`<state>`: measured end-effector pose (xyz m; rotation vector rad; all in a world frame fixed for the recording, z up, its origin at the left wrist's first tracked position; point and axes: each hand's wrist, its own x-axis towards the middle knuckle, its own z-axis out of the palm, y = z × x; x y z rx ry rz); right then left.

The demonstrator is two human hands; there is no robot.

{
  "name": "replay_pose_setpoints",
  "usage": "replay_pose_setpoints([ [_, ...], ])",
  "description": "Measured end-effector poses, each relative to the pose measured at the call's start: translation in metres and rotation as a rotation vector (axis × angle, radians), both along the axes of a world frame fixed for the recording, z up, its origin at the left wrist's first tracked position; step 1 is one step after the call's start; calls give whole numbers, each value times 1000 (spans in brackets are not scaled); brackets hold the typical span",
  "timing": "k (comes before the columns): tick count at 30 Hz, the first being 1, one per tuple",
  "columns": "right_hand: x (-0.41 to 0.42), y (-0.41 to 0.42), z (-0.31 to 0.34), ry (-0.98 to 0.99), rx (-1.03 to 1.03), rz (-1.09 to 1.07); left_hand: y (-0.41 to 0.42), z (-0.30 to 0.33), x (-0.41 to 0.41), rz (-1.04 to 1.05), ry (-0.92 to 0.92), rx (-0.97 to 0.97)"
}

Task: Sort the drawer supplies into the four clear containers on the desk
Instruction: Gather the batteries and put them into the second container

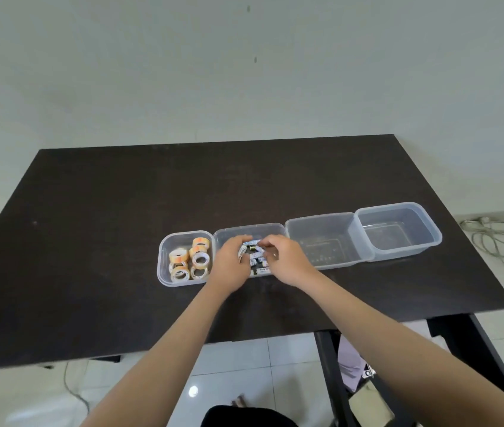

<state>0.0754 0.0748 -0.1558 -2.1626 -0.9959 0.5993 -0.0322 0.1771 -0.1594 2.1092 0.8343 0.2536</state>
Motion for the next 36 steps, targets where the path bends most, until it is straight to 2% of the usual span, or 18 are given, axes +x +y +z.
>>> replay_pose_setpoints([
  [3, -1, -29, 5, -36, 97, 6, -29, -2, -5, 48, -101, 46],
  [7, 1, -82, 6, -43, 174, 40, -76, -13, -11, -7, -229, 41],
  [11, 10, -146, -9, 0, 117, 65, -138, -32, -11, -53, -201, -25],
  [18, 30, -276, -63, 48, -134, 152, -270, -76, -9, -111, 61, -239],
  [23, 46, -359, -103, 93, -328, 271, -347, -106, -10, -59, 274, -365],
  [26, 52, -387, -122, 123, -428, 311, -369, -121, -12, -38, 447, -375],
  [30, 54, -407, -140, 186, -533, 390, -386, -136, -8, -133, 721, -320],
  [36, 46, -411, -159, 214, -660, 568, -388, -146, -7, -208, 777, -272],
])
